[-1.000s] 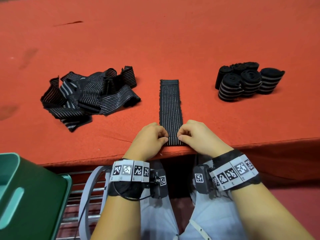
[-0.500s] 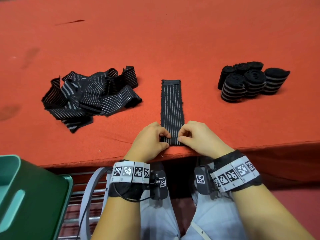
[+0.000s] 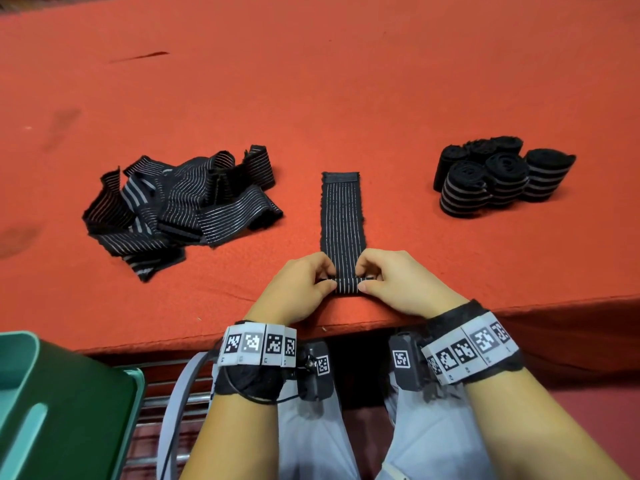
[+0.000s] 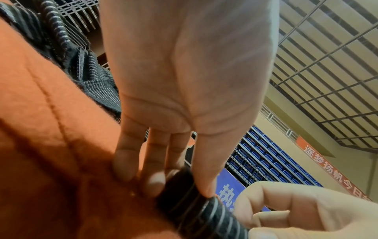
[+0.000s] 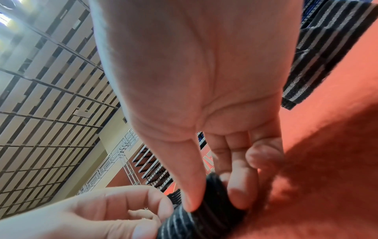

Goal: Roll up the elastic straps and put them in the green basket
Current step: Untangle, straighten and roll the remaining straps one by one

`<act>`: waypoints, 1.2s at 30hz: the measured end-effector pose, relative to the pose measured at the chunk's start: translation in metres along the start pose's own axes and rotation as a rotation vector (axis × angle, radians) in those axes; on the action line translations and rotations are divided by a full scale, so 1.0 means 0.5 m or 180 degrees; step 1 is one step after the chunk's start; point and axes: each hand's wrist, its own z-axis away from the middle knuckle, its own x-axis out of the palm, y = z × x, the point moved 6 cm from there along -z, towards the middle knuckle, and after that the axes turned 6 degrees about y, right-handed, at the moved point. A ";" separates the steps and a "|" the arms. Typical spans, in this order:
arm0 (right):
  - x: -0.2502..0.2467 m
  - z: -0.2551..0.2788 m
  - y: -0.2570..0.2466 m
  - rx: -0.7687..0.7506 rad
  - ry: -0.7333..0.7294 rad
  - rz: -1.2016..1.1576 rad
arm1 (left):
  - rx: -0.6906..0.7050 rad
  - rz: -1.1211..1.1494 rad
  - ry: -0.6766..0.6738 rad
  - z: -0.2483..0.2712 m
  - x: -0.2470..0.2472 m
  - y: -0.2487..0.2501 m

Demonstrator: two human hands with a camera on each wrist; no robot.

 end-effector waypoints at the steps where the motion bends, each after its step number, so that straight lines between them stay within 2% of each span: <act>1: 0.001 -0.003 0.001 0.0005 -0.0012 0.0007 | -0.0022 0.0025 -0.0013 -0.002 0.000 0.001; 10: 0.005 -0.021 0.005 0.0059 -0.0050 0.0104 | -0.0121 -0.0010 -0.0014 -0.022 0.004 -0.005; 18: 0.007 -0.034 0.010 0.0189 0.0127 0.0178 | 0.0115 -0.0054 0.0380 -0.029 0.007 0.002; 24: 0.009 -0.029 -0.004 0.0039 0.0309 0.0346 | 0.0166 -0.0230 0.0236 -0.022 0.005 -0.006; 29: 0.026 -0.019 -0.008 -0.0049 -0.0055 0.0545 | 0.0268 -0.0335 0.0305 -0.023 0.005 -0.001; 36: 0.010 -0.024 -0.009 -0.0109 0.0061 0.0600 | 0.0215 -0.0437 0.0211 -0.022 0.014 0.019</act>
